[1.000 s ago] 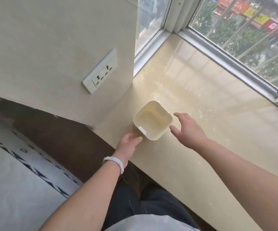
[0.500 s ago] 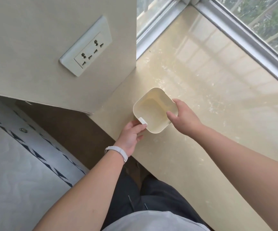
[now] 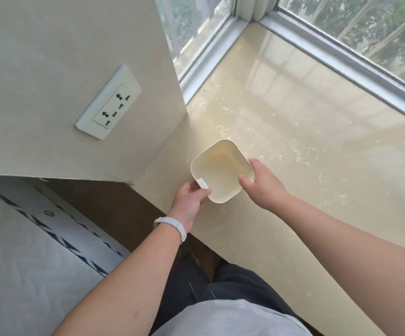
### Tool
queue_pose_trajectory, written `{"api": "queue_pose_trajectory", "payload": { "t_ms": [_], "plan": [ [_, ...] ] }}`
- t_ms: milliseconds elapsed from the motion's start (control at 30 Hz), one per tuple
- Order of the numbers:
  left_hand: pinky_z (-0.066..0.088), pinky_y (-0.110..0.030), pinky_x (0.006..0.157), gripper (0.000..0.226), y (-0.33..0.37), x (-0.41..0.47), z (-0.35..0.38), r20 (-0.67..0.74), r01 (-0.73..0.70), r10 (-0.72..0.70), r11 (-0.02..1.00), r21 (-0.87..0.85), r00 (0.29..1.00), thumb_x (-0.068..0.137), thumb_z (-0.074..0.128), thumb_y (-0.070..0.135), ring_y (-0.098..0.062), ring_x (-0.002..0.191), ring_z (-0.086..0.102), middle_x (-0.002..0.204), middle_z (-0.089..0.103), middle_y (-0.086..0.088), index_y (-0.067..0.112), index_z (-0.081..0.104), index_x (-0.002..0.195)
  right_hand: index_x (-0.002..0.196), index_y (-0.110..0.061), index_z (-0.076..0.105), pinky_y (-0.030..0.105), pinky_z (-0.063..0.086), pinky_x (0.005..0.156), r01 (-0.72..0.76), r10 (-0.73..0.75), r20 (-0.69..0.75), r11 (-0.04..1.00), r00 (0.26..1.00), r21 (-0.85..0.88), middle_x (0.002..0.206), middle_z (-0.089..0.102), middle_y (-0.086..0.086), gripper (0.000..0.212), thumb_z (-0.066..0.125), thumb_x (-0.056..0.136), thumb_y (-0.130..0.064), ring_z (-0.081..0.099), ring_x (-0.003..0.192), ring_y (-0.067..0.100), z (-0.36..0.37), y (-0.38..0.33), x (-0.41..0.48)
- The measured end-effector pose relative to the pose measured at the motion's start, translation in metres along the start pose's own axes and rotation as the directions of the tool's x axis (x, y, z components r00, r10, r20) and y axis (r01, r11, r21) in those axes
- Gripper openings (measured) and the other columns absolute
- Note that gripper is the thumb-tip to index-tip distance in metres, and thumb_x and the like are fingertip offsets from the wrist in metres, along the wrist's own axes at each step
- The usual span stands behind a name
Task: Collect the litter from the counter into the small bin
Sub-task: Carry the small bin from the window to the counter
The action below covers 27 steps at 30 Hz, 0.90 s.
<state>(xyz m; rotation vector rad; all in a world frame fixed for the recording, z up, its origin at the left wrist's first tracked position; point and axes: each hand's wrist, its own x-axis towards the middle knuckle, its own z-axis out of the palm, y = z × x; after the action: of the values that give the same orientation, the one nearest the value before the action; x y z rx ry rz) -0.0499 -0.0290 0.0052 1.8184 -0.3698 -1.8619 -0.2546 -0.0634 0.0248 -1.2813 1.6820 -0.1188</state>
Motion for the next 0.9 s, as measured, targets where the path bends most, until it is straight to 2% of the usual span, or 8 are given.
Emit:
{"api": "queue_pose_trajectory", "payload": {
  "t_ms": [200, 467, 567, 633, 700, 767, 833, 900],
  "plan": [
    [0.053, -0.032, 0.1, 0.022, 0.027, -0.03, -0.003, 0.025, -0.072, 0.07, 0.992, 0.101, 0.997, 0.096, 0.067, 0.007, -0.022, 0.114, 0.069, 0.113, 0.076, -0.001, 0.02, 0.069, 0.113, 0.132, -0.041, 0.045, 0.041, 0.044, 0.101, 0.019, -0.015, -0.025, 0.985, 1.0, 0.173, 0.129, 0.052, -0.018, 0.046, 0.051, 0.086, -0.045, 0.049, 0.119, 0.008, -0.013, -0.003, -0.035],
    [0.054, -0.031, 0.097, 0.028, 0.058, -0.076, -0.01, 0.115, -0.16, 0.144, 0.977, 0.142, 0.983, 0.096, 0.068, 0.011, -0.023, 0.118, 0.07, 0.123, 0.077, -0.006, 0.015, 0.069, 0.124, 0.123, -0.051, 0.044, 0.04, 0.044, 0.104, 0.103, -0.048, -0.156, 0.925, 0.987, 0.365, 0.123, 0.055, -0.023, 0.039, 0.058, 0.092, -0.032, 0.056, 0.117, 0.01, -0.025, -0.027, -0.088],
    [0.052, -0.04, 0.108, 0.027, 0.071, -0.096, -0.015, 0.155, -0.21, 0.185, 0.965, 0.16, 0.97, 0.095, 0.069, 0.011, -0.025, 0.12, 0.069, 0.125, 0.075, -0.009, 0.015, 0.069, 0.122, 0.114, -0.056, 0.043, 0.034, 0.045, 0.097, 0.146, -0.054, -0.231, 0.902, 0.971, 0.405, 0.118, 0.054, -0.026, 0.04, 0.059, 0.093, -0.026, 0.058, 0.115, 0.012, -0.029, -0.044, -0.113],
    [0.052, -0.044, 0.11, 0.03, 0.082, -0.109, -0.019, 0.189, -0.264, 0.233, 0.951, 0.161, 0.954, 0.092, 0.072, 0.014, -0.028, 0.122, 0.069, 0.128, 0.074, -0.012, 0.014, 0.069, 0.122, 0.11, -0.058, 0.043, 0.027, 0.045, 0.083, 0.184, -0.065, -0.275, 0.882, 0.959, 0.434, 0.116, 0.055, -0.025, 0.041, 0.059, 0.094, -0.023, 0.059, 0.111, 0.012, -0.031, -0.057, -0.128],
    [0.053, -0.045, 0.108, 0.042, 0.094, -0.121, -0.022, 0.225, -0.322, 0.284, 0.934, 0.156, 0.932, 0.082, 0.075, 0.021, -0.03, 0.123, 0.068, 0.129, 0.073, -0.017, 0.011, 0.069, 0.122, 0.112, -0.055, 0.044, 0.021, 0.042, 0.073, 0.221, -0.077, -0.313, 0.862, 0.946, 0.457, 0.116, 0.056, -0.023, 0.04, 0.059, 0.095, -0.022, 0.06, 0.108, 0.012, -0.032, -0.068, -0.141],
    [0.055, -0.045, 0.106, 0.051, 0.103, -0.132, -0.027, 0.254, -0.356, 0.314, 0.924, 0.141, 0.915, 0.076, 0.074, 0.025, -0.031, 0.124, 0.067, 0.131, 0.071, -0.019, 0.009, 0.068, 0.124, 0.115, -0.051, 0.045, 0.019, 0.042, 0.072, 0.255, -0.084, -0.359, 0.849, 0.93, 0.463, 0.116, 0.056, -0.023, 0.039, 0.059, 0.095, -0.021, 0.06, 0.108, 0.011, -0.031, -0.078, -0.155],
    [0.057, -0.044, 0.103, 0.049, 0.11, -0.139, -0.031, 0.289, -0.374, 0.327, 0.919, 0.125, 0.9, 0.079, 0.073, 0.021, -0.032, 0.124, 0.068, 0.13, 0.072, -0.02, 0.006, 0.067, 0.125, 0.113, -0.053, 0.046, 0.014, 0.043, 0.07, 0.287, -0.087, -0.405, 0.837, 0.91, 0.465, 0.116, 0.056, -0.022, 0.04, 0.059, 0.095, -0.02, 0.06, 0.107, 0.011, -0.029, -0.087, -0.168],
    [0.058, -0.041, 0.098, 0.037, 0.116, -0.147, -0.035, 0.325, -0.387, 0.332, 0.915, 0.117, 0.885, 0.089, 0.07, 0.012, -0.03, 0.119, 0.071, 0.124, 0.076, -0.016, 0.004, 0.066, 0.126, 0.111, -0.053, 0.047, 0.01, 0.044, 0.07, 0.317, -0.084, -0.45, 0.822, 0.889, 0.473, 0.118, 0.056, -0.02, 0.04, 0.061, 0.094, -0.021, 0.059, 0.108, 0.01, -0.027, -0.096, -0.182]
  ]
}}
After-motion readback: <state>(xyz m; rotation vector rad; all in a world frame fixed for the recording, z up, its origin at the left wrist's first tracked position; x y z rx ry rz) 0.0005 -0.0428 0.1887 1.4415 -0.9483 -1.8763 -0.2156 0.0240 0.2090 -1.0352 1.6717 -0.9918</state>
